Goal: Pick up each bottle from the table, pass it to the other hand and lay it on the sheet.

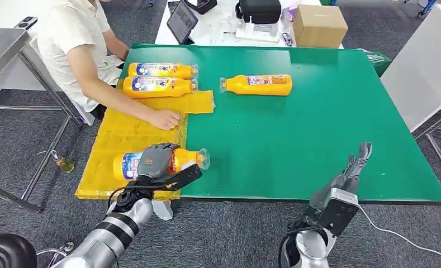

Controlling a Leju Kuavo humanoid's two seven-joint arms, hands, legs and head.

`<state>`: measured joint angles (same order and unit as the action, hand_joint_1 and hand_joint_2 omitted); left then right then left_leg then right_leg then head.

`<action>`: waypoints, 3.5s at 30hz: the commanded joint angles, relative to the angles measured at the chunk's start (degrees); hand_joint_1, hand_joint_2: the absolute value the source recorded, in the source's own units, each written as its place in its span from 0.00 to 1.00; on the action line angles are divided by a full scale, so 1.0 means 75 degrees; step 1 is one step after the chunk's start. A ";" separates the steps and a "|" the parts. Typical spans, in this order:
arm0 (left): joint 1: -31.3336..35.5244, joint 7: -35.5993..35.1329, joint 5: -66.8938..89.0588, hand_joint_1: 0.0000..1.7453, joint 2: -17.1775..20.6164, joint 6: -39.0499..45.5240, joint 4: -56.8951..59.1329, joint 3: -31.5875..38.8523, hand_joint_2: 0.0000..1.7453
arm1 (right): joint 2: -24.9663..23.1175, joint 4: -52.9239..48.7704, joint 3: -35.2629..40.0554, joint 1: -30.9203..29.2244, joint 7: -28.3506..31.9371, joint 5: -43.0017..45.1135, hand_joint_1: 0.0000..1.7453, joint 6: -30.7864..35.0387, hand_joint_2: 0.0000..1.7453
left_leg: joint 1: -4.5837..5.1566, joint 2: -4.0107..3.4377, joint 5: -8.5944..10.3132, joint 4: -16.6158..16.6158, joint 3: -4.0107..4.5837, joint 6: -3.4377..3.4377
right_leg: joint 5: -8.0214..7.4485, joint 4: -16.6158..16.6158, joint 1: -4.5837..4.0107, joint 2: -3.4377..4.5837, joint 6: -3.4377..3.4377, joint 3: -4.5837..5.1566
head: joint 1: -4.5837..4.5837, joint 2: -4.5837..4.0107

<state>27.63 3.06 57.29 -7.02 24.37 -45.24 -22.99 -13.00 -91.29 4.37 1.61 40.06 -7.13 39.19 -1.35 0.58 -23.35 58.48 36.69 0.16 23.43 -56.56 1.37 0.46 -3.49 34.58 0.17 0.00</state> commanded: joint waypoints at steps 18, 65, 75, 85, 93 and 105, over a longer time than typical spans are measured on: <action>0.0235 0.1334 -0.1816 0.00 -0.0014 -0.1971 0.1060 0.0333 1.00 | 0.0435 0.1330 0.0142 -0.0314 -0.0009 -0.0010 0.00 0.0108 0.00 | 0.0000 -0.0010 -0.0006 -0.0010 -0.0034 -0.0010 | 0.0002 0.0012 -0.0005 0.0003 0.0015 -0.0036 | 0.0003 0.0000; -0.2318 0.3982 -0.7716 0.00 -0.0202 -0.0812 -0.4190 -0.1142 1.00 | 0.2603 0.6546 -0.0165 -0.2527 -0.1764 -0.8159 0.00 0.0108 1.00 | 0.0012 -0.0012 -0.0009 -0.0008 -0.0035 -0.0021 | 0.0000 0.0020 0.0004 0.0003 0.0013 -0.0040 | 0.0003 0.0000; -0.2193 0.3961 -0.7748 0.00 -0.0245 -0.0865 -0.4071 -0.1301 1.00 | 0.2832 0.7701 0.0459 -0.3508 -0.2439 -0.8611 0.00 0.0017 1.00 | 0.0013 -0.0016 -0.0013 -0.0004 -0.0037 -0.0018 | 0.0001 0.0012 0.0005 0.0007 0.0010 -0.0036 | -0.0003 0.0000; -0.2076 0.3935 -0.7787 0.00 -0.0286 -0.0915 -0.3993 -0.1378 1.00 | 0.2828 0.8421 0.0760 -0.4043 -0.2634 -0.8445 0.00 -0.0419 1.00 | 0.0012 -0.0012 -0.0008 -0.0002 -0.0024 -0.0014 | -0.0002 0.0009 0.0006 0.0005 0.0007 -0.0025 | 0.0000 0.0000; -0.1791 0.3871 -0.7870 0.00 -0.0397 -0.1042 -0.3756 -0.1567 1.00 | 0.2469 0.9233 0.1271 -0.4776 -0.2856 -0.8556 0.00 -0.0916 1.00 | 0.0013 -0.0027 -0.0004 -0.0002 -0.0032 -0.0022 | -0.0006 0.0007 0.0005 0.0015 0.0013 -0.0027 | 0.0000 0.0000; -0.1684 0.3785 -0.7948 0.00 -0.0350 -0.1225 -0.3712 -0.1721 1.00 | 0.2689 0.9222 0.1354 -0.4911 -0.1981 -0.7306 0.00 -0.3167 1.00 | 0.0010 0.0000 0.0002 -0.0004 -0.0038 -0.0019 | -0.0005 0.0012 0.0004 -0.0010 0.0005 -0.0039 | 0.0000 0.0000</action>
<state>12.30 32.00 -1.94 -10.62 15.96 -76.68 -33.99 6.58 -26.54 11.93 -33.38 22.26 -65.31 22.28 -1.27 0.55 -23.31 58.50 36.55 0.07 23.36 -56.52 1.44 0.47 -3.56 34.45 0.17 0.00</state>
